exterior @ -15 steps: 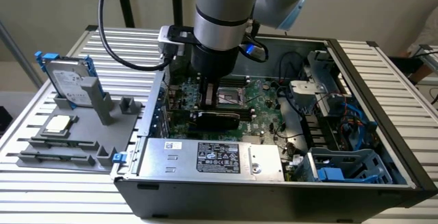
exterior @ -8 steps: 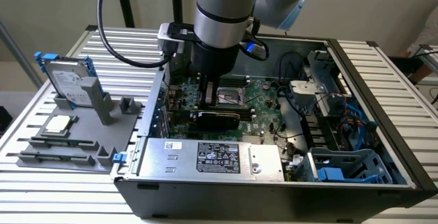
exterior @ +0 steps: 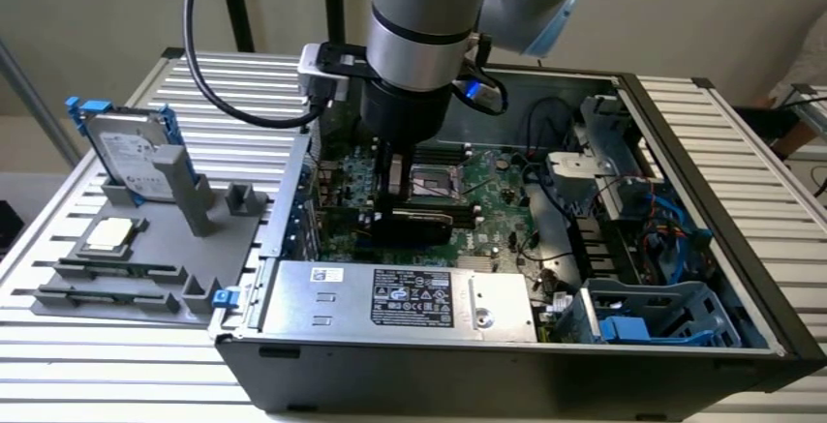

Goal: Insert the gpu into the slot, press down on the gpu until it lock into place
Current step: 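Press down on the gpu until it lock into place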

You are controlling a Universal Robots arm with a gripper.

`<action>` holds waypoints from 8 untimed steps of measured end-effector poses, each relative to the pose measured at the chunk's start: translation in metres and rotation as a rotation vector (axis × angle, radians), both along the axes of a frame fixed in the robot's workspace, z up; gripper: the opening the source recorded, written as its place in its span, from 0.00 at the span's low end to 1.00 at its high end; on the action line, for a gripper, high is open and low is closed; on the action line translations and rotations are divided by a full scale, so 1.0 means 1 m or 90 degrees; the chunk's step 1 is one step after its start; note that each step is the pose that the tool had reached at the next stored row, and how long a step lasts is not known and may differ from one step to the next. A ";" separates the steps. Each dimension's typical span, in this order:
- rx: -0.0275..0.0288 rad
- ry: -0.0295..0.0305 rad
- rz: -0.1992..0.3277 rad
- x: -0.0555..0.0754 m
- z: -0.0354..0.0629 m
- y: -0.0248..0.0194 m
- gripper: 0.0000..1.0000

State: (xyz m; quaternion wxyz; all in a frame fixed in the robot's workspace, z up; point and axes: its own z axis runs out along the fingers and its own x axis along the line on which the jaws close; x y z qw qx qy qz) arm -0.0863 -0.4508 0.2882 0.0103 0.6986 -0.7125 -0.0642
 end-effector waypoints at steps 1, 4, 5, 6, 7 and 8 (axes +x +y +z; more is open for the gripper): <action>-0.0001 0.0001 0.000 0.000 -0.0001 0.0000 0.36; -0.0009 0.0001 0.000 0.001 -0.0015 0.0000 0.42; -0.0009 0.0000 0.000 0.001 -0.0028 0.0000 0.42; -0.0015 0.0000 0.001 0.001 -0.0041 0.0000 0.42; -0.0022 0.0000 0.002 0.001 -0.0057 0.0000 0.42; -0.0034 0.0000 0.003 0.001 -0.0071 0.0000 0.42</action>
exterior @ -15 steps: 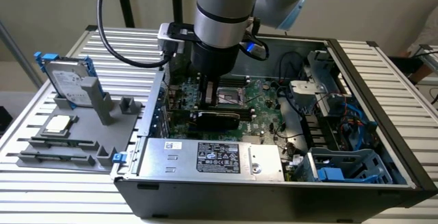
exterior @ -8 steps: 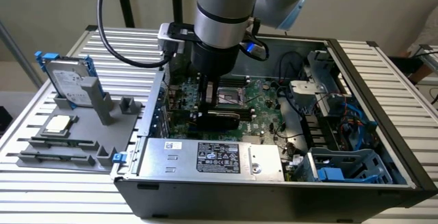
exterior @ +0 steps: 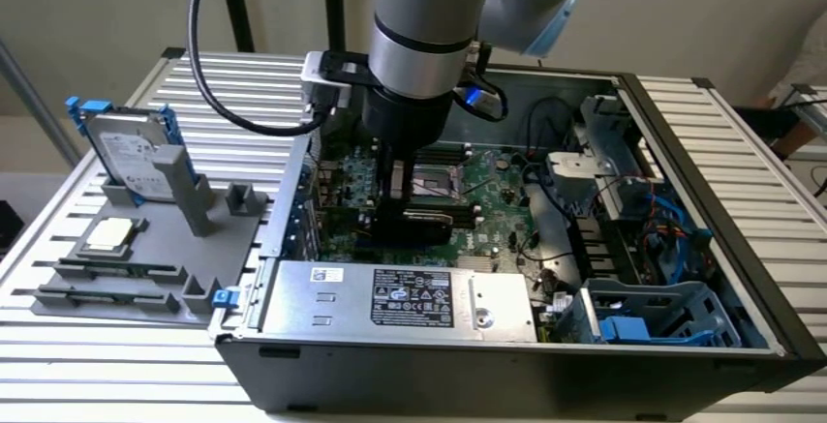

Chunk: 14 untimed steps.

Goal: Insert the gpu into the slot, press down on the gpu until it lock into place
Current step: 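Press down on the gpu until it lock into place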

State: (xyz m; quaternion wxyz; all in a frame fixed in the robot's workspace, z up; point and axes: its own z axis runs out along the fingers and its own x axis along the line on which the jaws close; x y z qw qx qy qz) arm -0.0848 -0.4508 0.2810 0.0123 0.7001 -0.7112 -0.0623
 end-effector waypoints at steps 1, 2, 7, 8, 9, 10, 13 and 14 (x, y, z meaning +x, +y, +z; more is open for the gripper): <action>-0.0010 0.0000 0.001 0.000 -0.0011 0.0000 0.42; -0.0021 0.0000 0.002 0.000 -0.0021 0.0000 0.42; -0.0112 0.0000 0.008 0.001 -0.0061 -0.0002 0.42; -0.0125 0.0000 0.009 0.001 -0.0073 -0.0002 0.42; -0.0133 0.0000 0.011 0.001 -0.0087 -0.0002 0.42; -0.0137 0.0000 0.012 0.001 -0.0101 -0.0002 0.42; -0.0139 -0.0002 0.017 0.001 -0.0139 -0.0002 0.42; -0.0140 -0.0001 0.019 0.001 -0.0148 -0.0002 0.42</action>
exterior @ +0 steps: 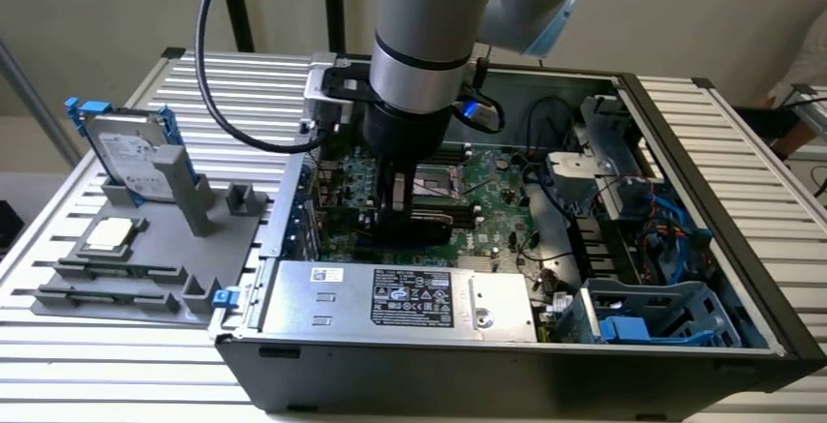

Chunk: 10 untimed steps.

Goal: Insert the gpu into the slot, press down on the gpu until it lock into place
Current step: 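Press down on the gpu until it lock into place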

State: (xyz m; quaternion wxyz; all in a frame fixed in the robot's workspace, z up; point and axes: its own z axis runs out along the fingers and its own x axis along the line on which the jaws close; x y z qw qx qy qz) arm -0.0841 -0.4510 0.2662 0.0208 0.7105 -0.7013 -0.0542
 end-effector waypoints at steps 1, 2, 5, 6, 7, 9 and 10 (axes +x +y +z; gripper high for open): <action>0.0000 0.0000 0.001 0.000 -0.0009 0.0000 0.42; 0.0000 -0.0001 0.003 0.000 -0.0017 0.0000 0.42; -0.0001 -0.0003 0.006 0.000 -0.0037 0.0000 0.42; 0.0001 -0.0005 0.007 0.000 -0.0046 0.0000 0.42; 0.0000 -0.0006 0.008 0.000 -0.0052 0.0000 0.40; 0.0000 -0.0008 0.010 0.000 -0.0064 0.0000 0.40; -0.0001 -0.0008 0.011 0.000 -0.0067 -0.0001 0.33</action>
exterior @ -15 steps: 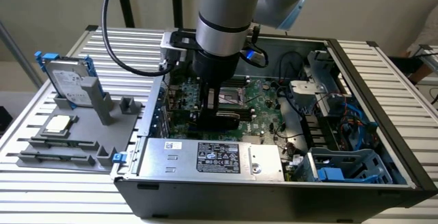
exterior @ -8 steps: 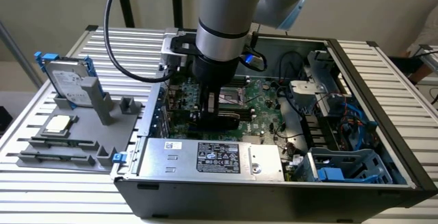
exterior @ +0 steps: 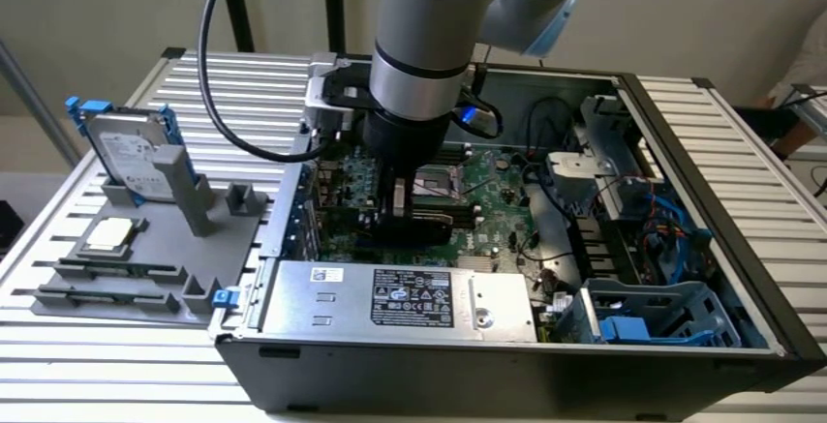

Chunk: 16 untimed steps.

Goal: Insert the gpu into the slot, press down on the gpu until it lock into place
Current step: 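Press down on the gpu until it lock into place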

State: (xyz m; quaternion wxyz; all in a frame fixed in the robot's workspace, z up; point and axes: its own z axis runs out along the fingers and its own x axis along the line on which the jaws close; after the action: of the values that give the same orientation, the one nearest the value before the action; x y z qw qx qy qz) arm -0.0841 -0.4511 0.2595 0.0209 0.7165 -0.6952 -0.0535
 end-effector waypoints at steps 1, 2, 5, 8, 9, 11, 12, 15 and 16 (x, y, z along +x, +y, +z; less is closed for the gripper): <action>0.0000 -0.0001 0.001 0.000 -0.0004 0.0000 0.33; -0.0001 -0.0001 0.001 0.000 -0.0006 0.0000 0.33; -0.0001 -0.0003 0.002 0.000 -0.0011 0.0001 0.31; -0.0008 -0.0002 0.003 0.000 -0.0012 0.0000 0.26; -0.0009 -0.0002 0.003 0.000 -0.0012 0.0000 0.26; -0.0009 -0.0003 0.003 0.000 -0.0012 0.0000 0.26; -0.0009 -0.0003 0.003 0.000 -0.0012 0.0000 0.26; -0.0009 -0.0002 0.003 0.000 -0.0011 0.0000 0.26; -0.0009 -0.0002 0.003 0.000 -0.0010 -0.0001 0.26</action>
State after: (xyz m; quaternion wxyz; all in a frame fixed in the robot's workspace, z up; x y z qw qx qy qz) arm -0.0843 -0.4511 0.2585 0.0214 0.7179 -0.6938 -0.0529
